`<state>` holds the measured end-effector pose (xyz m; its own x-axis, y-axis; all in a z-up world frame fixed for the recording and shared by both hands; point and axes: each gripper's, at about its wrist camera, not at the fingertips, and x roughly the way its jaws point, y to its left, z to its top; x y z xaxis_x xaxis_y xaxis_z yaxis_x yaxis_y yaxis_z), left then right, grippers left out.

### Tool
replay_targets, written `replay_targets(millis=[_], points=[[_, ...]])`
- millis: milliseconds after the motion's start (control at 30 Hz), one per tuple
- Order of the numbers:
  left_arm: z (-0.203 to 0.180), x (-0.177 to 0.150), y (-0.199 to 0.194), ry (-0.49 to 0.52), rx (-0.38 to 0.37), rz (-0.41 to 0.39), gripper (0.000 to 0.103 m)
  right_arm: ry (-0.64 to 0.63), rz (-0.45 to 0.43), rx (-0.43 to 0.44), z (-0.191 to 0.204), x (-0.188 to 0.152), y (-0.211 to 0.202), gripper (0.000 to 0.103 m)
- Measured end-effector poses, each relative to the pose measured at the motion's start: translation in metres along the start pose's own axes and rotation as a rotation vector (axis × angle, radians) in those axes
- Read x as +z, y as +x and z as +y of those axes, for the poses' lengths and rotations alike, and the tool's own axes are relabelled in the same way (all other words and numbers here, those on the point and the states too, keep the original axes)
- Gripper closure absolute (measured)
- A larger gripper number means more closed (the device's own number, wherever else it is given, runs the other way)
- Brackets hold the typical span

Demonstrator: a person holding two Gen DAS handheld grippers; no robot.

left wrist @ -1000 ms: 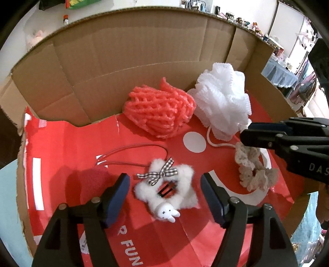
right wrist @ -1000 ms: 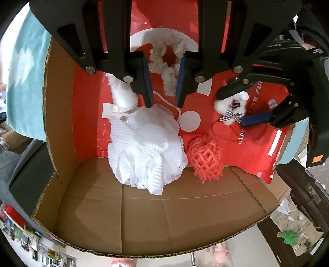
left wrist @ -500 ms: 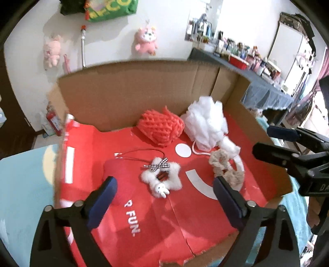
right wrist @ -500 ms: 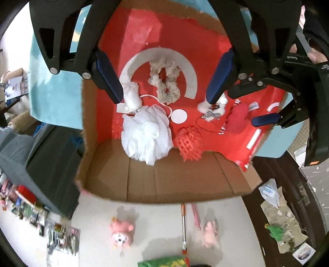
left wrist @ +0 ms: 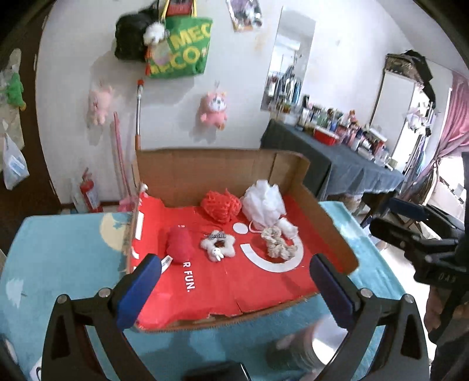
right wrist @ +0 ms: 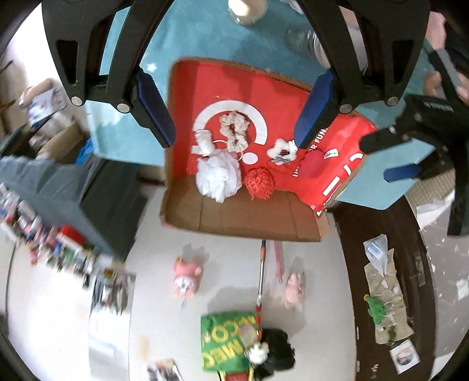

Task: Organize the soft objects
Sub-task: 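Withdraw both tools from the box toward the remaining table items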

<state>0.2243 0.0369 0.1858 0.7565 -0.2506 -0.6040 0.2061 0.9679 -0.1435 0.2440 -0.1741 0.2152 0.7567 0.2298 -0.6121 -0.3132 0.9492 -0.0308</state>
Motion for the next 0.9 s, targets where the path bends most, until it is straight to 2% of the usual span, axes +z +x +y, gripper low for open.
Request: replay_targets(millis=[100, 233, 467, 667, 767, 833, 900], points=[[-0.012, -0.011, -0.029, 0.042, 0.002, -0.06, 0.0, -0.029, -0.071, -0.034, 0.012, -0.016, -0.032, 0.02], [-0.025, -0.031, -0.062, 0.073, 0.009, -0.122, 0.0, -0.029, -0.132, -0.029, 0.024, -0.039, -0.069, 0.015], [-0.028, -0.076, -0.095, 0.037, 0.032, -0.2, 0.0, 0.006, -0.216, -0.028, 0.03, -0.082, -0.116, 0.014], [-0.043, -0.115, -0.113, 0.07, 0.086, -0.278, 0.0, 0.022, -0.289, -0.08, 0.039, -0.124, -0.137, 0.013], [-0.048, -0.13, -0.115, 0.078, 0.094, -0.286, 0.0, 0.038, -0.297, -0.075, 0.041, -0.14, -0.139, 0.013], [-0.052, -0.139, -0.115, 0.084, 0.093, -0.289, 0.0, 0.047, -0.293, -0.08, 0.042, -0.151, -0.139, 0.006], [-0.054, -0.149, -0.114, 0.089, 0.096, -0.291, 0.0, 0.046, -0.295, -0.105, 0.045, -0.163, -0.137, 0.006]])
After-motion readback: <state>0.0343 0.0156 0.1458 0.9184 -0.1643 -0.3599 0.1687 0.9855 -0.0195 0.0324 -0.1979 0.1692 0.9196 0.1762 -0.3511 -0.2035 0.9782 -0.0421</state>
